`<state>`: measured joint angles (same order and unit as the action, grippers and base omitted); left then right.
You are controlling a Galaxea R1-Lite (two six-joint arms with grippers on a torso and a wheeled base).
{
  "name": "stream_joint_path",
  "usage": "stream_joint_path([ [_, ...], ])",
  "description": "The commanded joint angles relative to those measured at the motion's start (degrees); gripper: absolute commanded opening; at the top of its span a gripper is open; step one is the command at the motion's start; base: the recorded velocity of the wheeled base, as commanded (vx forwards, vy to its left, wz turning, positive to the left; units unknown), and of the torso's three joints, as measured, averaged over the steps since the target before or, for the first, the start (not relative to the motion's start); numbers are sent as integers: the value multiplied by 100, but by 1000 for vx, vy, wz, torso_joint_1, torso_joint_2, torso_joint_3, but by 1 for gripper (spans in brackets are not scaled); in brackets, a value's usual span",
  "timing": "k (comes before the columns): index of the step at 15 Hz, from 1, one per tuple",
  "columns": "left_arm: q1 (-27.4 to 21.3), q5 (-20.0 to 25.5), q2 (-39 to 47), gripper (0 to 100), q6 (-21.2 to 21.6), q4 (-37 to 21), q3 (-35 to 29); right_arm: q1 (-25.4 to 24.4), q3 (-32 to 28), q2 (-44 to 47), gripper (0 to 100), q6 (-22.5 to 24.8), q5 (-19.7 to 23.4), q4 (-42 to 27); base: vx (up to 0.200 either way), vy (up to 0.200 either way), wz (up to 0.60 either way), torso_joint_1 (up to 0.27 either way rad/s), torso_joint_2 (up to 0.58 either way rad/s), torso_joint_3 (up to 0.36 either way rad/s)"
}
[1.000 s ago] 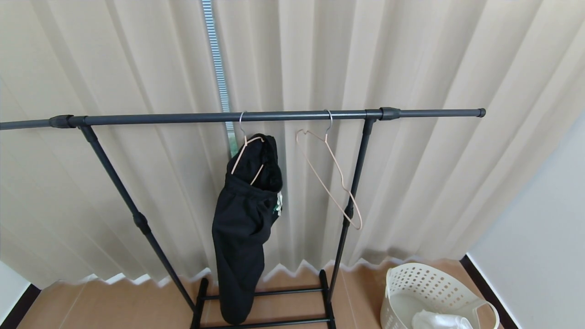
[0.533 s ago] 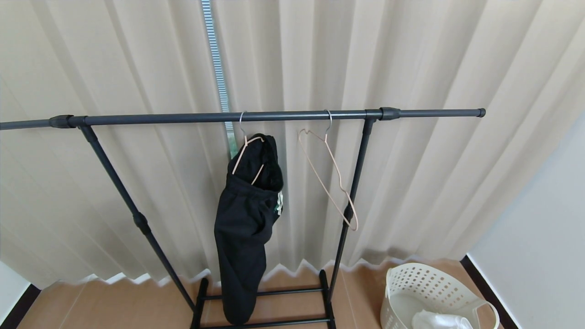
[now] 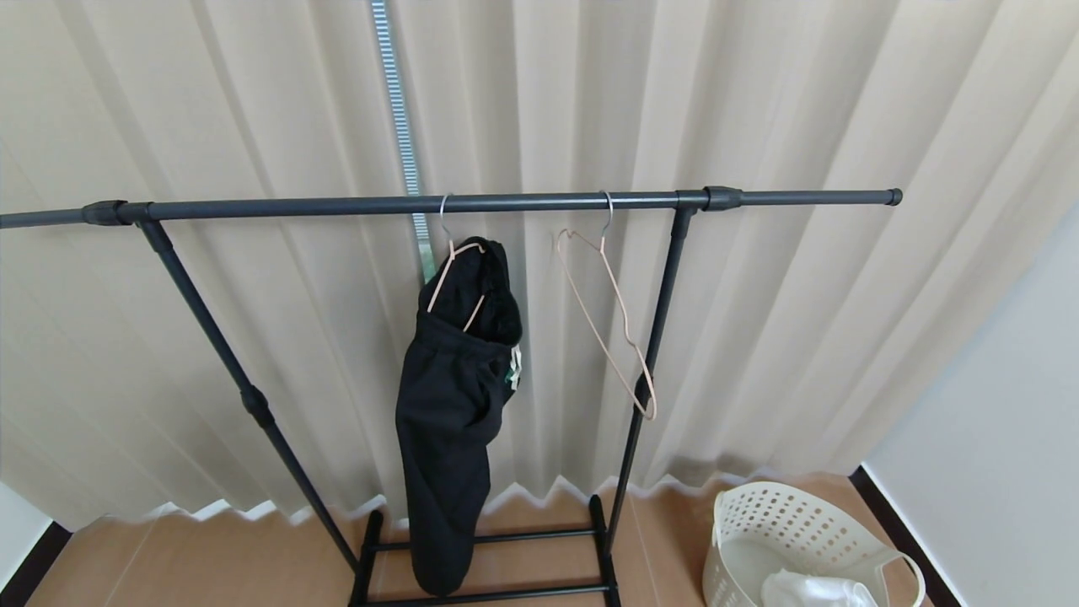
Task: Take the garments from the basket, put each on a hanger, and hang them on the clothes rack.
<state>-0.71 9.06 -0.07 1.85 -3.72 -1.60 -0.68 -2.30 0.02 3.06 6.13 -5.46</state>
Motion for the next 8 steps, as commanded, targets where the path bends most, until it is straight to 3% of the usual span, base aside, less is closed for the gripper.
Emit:
stream_joint_path([
  [1, 0, 0, 7, 100, -1, 3, 10, -2, 2, -2, 100, 2, -7, 1, 0, 0, 0, -139, 344, 178],
  [8, 0, 0, 7, 100, -10, 11, 10, -2, 2, -2, 100, -7, -7, 10, 0, 0, 0, -148, 346, 192],
])
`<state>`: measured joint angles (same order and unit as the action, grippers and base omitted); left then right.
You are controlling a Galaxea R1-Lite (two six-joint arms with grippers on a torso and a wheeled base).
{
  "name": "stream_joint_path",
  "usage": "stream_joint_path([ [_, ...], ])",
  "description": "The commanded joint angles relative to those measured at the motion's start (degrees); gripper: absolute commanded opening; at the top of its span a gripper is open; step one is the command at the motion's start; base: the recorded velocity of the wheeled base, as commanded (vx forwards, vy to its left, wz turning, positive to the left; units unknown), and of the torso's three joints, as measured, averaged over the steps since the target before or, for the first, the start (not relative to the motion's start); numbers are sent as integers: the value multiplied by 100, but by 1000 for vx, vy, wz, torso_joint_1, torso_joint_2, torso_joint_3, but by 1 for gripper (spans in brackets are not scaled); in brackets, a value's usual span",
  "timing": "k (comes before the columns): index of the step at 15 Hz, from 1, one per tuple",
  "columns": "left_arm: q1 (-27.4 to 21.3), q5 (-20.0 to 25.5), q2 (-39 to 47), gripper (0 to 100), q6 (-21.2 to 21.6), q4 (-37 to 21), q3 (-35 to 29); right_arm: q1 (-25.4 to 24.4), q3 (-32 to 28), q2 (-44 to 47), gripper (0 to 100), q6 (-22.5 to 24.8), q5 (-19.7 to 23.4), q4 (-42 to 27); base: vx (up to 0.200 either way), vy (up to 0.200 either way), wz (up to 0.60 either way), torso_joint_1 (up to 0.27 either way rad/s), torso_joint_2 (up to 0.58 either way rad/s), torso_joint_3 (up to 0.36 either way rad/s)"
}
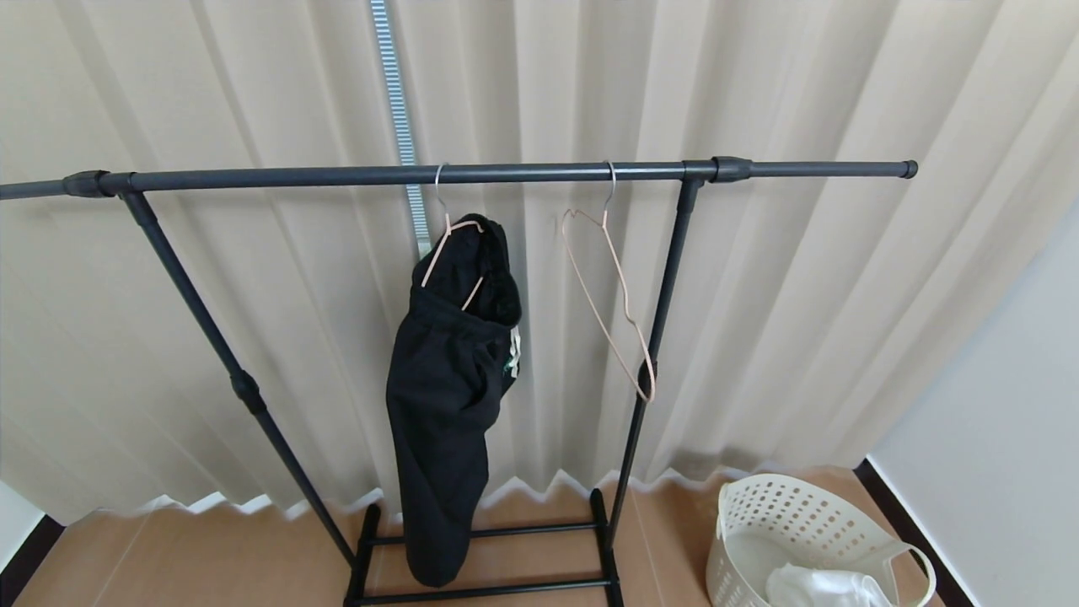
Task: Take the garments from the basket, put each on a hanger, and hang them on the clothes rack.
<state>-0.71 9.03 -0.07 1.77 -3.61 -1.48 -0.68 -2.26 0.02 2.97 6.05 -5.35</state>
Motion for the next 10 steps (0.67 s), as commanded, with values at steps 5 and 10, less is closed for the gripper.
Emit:
stream_joint_path([
  [5, 0, 2, 7, 100, -1, 0, -2, -2, -3, -2, 100, -7, 2, 8, 0, 0, 0, -151, 366, 210],
  [10, 0, 2, 7, 100, -1, 0, -2, -2, -3, -2, 100, -7, -7, 8, 0, 0, 0, -169, 410, 234],
])
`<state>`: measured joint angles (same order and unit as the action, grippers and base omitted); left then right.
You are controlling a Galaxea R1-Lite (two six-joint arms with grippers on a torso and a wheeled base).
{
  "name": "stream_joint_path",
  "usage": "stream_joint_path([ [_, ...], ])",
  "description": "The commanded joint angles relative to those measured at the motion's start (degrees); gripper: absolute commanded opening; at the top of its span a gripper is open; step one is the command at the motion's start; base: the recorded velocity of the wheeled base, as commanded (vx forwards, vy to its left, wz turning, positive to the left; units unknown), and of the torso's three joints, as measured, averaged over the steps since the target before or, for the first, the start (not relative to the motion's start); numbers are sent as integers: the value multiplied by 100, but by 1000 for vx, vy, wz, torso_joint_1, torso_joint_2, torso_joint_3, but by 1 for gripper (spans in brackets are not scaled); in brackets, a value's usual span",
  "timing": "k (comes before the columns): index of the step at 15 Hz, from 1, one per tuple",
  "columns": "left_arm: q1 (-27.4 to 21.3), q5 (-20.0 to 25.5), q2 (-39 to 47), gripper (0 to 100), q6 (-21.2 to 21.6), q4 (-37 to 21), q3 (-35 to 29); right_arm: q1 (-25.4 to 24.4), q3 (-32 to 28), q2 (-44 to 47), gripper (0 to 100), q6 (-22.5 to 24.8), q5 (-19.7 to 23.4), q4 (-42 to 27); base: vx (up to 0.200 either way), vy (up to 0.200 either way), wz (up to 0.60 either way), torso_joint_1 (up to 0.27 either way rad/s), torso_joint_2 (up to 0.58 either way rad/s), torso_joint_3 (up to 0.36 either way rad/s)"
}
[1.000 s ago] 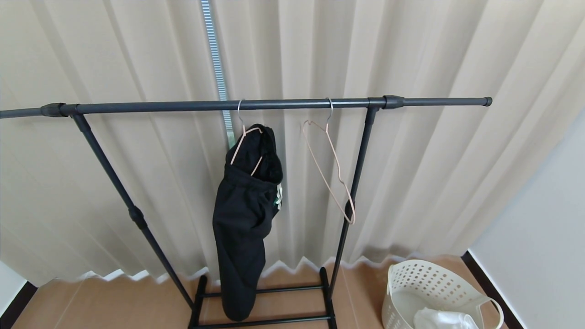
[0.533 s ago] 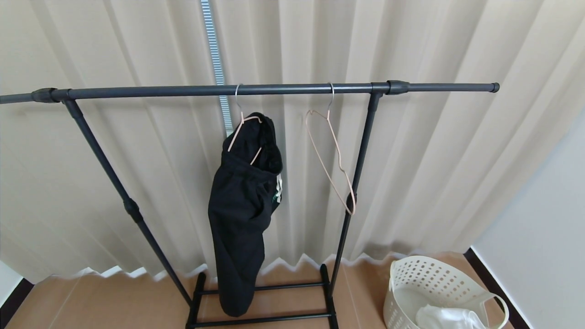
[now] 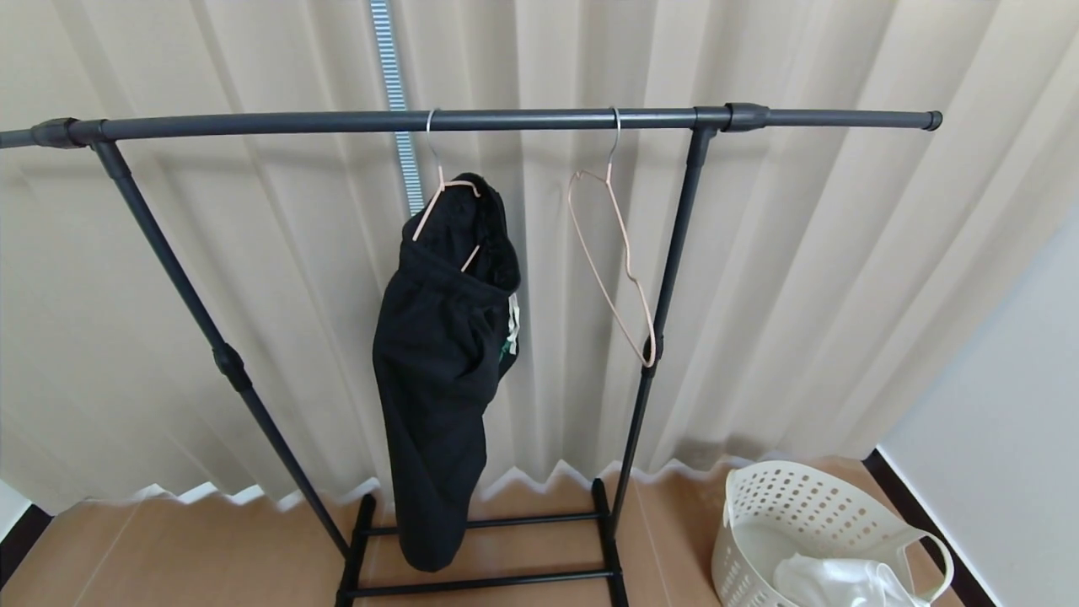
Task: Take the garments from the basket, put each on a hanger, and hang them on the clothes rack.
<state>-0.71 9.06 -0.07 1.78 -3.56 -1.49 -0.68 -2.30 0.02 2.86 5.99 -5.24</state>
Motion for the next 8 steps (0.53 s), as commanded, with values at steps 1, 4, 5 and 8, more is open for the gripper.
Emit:
stream_joint_path([
  [1, 0, 0, 7, 100, 7, -4, -1, -2, 2, -2, 100, 4, -1, -3, 0, 0, 0, -217, 530, 310],
  [4, 0, 0, 7, 100, -2, -4, -1, -2, 2, -2, 100, 4, -1, -3, 0, 0, 0, -216, 544, 334],
  [5, 0, 0, 7, 100, -2, -4, -1, -2, 11, -2, 100, 4, -1, -3, 0, 0, 0, -207, 544, 330],
  [8, 0, 0, 7, 100, -2, -4, -1, -2, 11, -2, 100, -5, -1, -3, 0, 0, 0, -196, 548, 338],
])
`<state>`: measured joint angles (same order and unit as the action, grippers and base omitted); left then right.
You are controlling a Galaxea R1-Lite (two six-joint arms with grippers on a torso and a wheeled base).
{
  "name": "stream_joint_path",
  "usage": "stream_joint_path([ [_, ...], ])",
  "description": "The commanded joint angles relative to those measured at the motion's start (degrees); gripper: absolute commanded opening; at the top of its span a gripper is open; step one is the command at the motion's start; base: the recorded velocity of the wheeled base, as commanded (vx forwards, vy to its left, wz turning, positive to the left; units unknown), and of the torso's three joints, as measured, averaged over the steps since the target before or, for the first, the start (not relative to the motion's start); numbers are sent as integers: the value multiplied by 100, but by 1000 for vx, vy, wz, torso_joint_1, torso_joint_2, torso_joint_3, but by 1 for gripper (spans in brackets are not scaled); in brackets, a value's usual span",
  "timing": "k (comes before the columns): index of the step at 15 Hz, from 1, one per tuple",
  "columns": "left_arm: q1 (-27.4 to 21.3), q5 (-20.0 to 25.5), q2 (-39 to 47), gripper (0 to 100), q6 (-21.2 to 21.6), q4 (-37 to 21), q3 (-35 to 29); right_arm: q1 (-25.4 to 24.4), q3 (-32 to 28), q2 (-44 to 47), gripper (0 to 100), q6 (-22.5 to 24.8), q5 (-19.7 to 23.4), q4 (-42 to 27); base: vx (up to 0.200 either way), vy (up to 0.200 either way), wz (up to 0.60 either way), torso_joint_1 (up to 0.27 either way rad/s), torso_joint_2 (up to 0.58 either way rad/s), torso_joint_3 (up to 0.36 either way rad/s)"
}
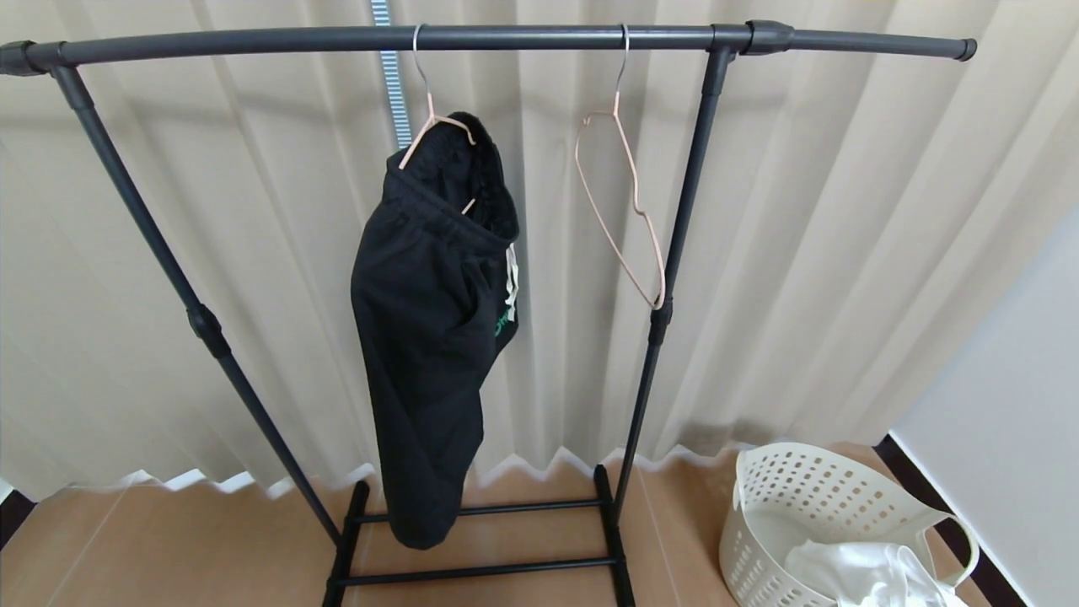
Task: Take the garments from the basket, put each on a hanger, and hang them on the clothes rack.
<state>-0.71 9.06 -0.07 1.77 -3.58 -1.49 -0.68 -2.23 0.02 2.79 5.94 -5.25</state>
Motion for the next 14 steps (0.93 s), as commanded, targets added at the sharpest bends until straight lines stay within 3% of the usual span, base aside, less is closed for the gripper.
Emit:
stream_joint_path([
  [1, 0, 0, 7, 100, -1, -2, -1, -2, -5, -2, 100, 2, 4, -2, 0, 0, 0, -188, 525, 334],
  [14, 0, 0, 7, 100, -1, -2, -1, -2, 3, -2, 100, -7, -5, 7, 0, 0, 0, -129, 483, 347],
])
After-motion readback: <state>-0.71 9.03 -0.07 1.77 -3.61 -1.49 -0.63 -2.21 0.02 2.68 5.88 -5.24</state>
